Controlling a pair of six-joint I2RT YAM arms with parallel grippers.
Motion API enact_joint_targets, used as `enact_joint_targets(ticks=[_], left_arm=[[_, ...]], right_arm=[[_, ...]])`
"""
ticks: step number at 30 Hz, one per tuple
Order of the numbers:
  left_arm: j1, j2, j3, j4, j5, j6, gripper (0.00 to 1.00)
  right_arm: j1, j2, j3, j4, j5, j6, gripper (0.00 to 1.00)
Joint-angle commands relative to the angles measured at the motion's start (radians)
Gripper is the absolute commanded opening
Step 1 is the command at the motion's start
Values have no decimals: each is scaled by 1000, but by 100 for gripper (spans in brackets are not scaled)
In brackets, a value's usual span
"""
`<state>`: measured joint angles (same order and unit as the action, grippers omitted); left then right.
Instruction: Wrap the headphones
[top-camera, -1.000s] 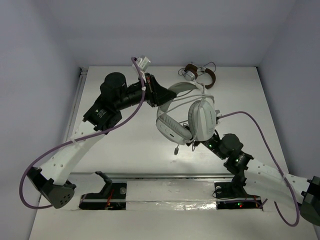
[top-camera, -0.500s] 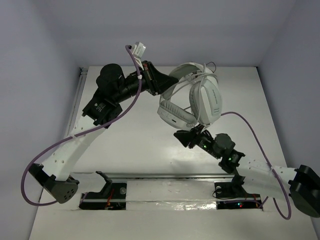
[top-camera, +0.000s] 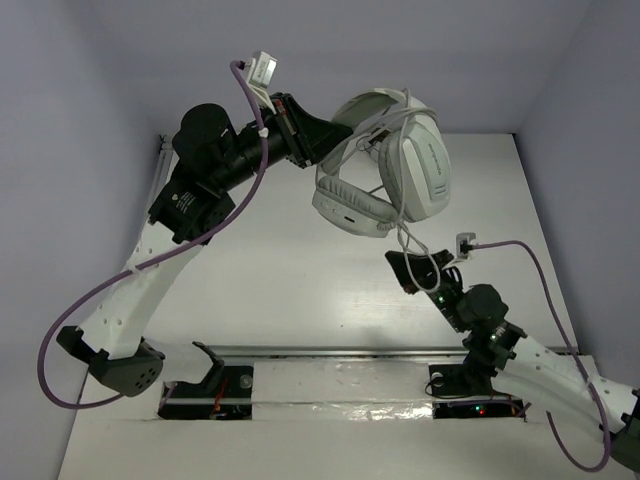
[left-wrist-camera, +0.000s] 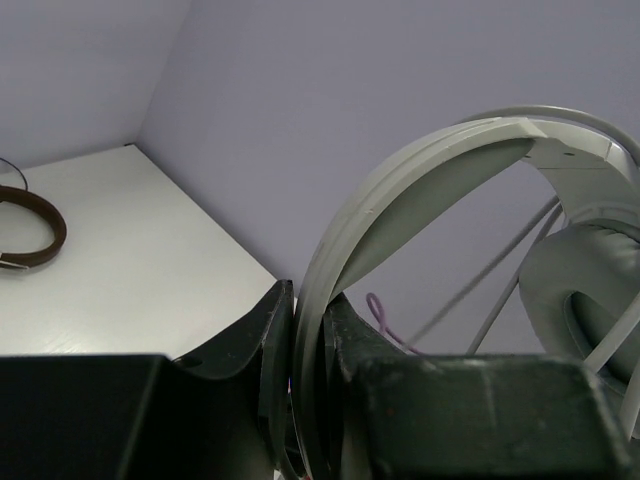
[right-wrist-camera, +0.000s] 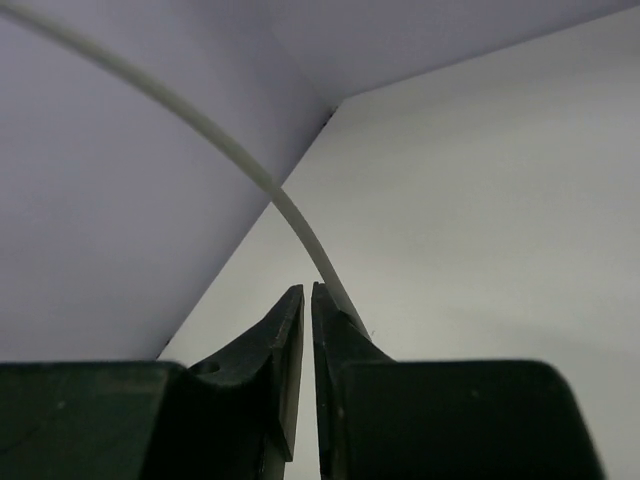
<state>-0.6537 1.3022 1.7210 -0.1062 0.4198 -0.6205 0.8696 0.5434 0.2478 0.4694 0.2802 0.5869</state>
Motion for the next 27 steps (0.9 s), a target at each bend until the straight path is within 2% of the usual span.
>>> enact_joint_targets(ticks=[1, 3, 5, 7, 8, 10, 12, 13, 14, 16, 20, 23, 27], left_arm=[[2, 5, 72, 36, -30, -13, 0], [11, 17, 101, 17, -36, -5, 0], [11, 20, 106, 19, -27, -10, 0], [11, 12, 104, 17, -24, -10, 0], [11, 8, 98, 11, -29, -5, 0], [11, -3, 95, 2, -30, -1, 0], [11, -12, 95, -9, -39, 8, 0], [11, -14, 98, -15, -44, 13, 0], [11, -17, 104, -24, -52, 18, 0], [11, -17, 107, -23, -47, 13, 0], [11, -21, 104, -18, -35, 2, 0], [11, -24, 112, -29, -36, 5, 0], [11, -17, 133, -38, -24, 1, 0]], right_arm=[[-7, -59, 51, -132, -5, -7, 14], [-7, -47, 114, -234, -54, -24, 22], [-7, -39, 152, -319, -24, -33, 28], [-7, -48, 147, -298, 10, -39, 32], [-7, -52, 140, -288, 1, -41, 39], [-7, -56, 160, -323, 30, -41, 41], [-7, -57, 188, -363, 50, -50, 39], [-7, -56, 221, -386, 59, -58, 33], [-7, -60, 235, -428, 77, -58, 21], [-7, -65, 249, -440, 137, -64, 21], [-7, -46, 236, -356, 188, -120, 51], [-7, -8, 232, -267, 114, -171, 58], [-7, 67, 240, -183, 30, -254, 62]])
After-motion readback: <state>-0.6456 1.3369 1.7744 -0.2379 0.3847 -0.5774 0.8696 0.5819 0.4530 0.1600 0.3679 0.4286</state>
